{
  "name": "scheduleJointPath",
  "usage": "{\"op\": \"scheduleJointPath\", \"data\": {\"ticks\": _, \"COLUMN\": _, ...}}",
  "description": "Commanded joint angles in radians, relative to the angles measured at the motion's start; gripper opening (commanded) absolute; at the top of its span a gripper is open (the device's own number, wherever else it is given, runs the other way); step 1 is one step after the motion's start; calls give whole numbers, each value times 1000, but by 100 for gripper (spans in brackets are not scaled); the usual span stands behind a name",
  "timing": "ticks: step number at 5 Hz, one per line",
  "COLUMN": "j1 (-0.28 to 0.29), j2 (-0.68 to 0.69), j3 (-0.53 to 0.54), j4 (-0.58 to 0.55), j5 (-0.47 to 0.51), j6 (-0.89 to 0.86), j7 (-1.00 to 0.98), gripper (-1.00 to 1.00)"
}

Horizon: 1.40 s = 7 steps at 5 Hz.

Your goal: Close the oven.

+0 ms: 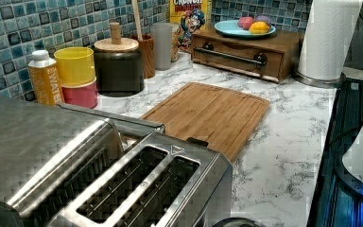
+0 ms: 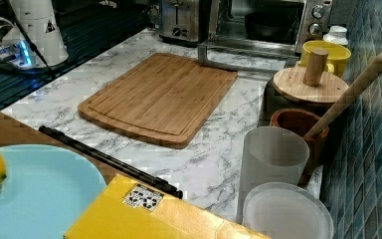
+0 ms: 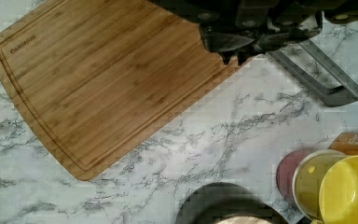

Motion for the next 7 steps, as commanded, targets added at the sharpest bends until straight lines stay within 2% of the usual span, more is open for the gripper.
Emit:
{"op": "scheduleJointPath", "data": {"ticks": 1, "j1": -14, "j2": -54, "j3": 9, "j4": -122, "j5": 108, "j6": 149, "j7": -271, "gripper": -100}}
{"op": "scheduleJointPath", "data": {"ticks": 2, "j1": -65, "j2": -32, "j3": -3, "j4": -166, "j5": 342, "j6": 169, "j7": -663, "gripper": -100}}
{"op": "scheduleJointPath", "data": {"ticks": 4, "j1": -89, "j2": 65, "j3": -32, "j4": -145, "j5": 525, "j6": 94, "j7": -1078, "gripper": -100}}
{"op": "scheduleJointPath", "data": {"ticks": 5, "j1": -71, "j2": 101, "j3": -31, "j4": -120, "j5": 568, "j6": 75, "j7": -1237, "gripper": -100}}
{"op": "scheduleJointPath", "data": {"ticks": 6, "j1": -41, "j2": 223, "j3": -27, "j4": -21, "j5": 555, "j6": 20, "j7": -1255, "gripper": -100}}
{"op": "scheduleJointPath", "data": {"ticks": 7, "j1": -26, "j2": 283, "j3": -25, "j4": -32, "j5": 560, "j6": 71, "j7": -1287, "gripper": -100}}
